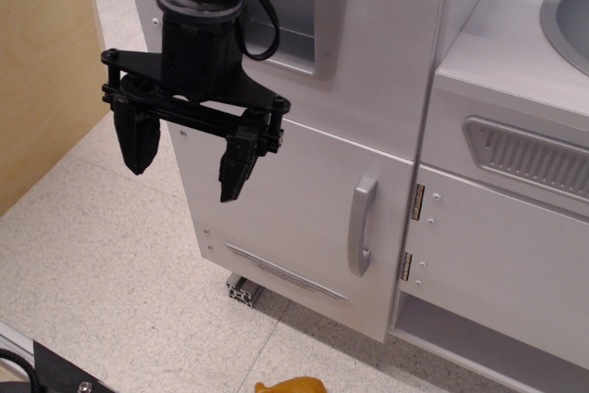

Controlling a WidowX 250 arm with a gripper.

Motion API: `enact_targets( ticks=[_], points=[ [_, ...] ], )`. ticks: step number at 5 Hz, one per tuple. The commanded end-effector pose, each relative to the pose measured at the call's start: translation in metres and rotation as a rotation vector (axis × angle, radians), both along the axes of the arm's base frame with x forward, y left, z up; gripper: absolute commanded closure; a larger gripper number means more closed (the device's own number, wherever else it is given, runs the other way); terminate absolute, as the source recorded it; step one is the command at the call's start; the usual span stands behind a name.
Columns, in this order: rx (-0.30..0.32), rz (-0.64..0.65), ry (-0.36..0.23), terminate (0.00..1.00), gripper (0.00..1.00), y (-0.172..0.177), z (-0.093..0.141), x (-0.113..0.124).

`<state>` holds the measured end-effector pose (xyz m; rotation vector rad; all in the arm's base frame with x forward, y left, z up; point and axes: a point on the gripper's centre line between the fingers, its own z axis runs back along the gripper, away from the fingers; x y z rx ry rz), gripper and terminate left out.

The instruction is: Open low fridge

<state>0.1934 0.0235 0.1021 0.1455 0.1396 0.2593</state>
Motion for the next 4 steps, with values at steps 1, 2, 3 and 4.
enact_targets(
  ticks=[1, 2, 3, 4],
  points=[
    [0.0, 0.0, 0.0, 0.0, 0.0, 0.0, 0.0, 0.0],
    [-0.041, -0.072, -0.056, 0.0, 0.0, -0.023, -0.023, 0.017],
    [-0.066, -0.143, -0.119, 0.0, 0.0, -0.044, -0.042, 0.039],
    [-0.099, -0.17, -0.137, 0.0, 0.0, -0.06, -0.063, 0.06]
  ],
)
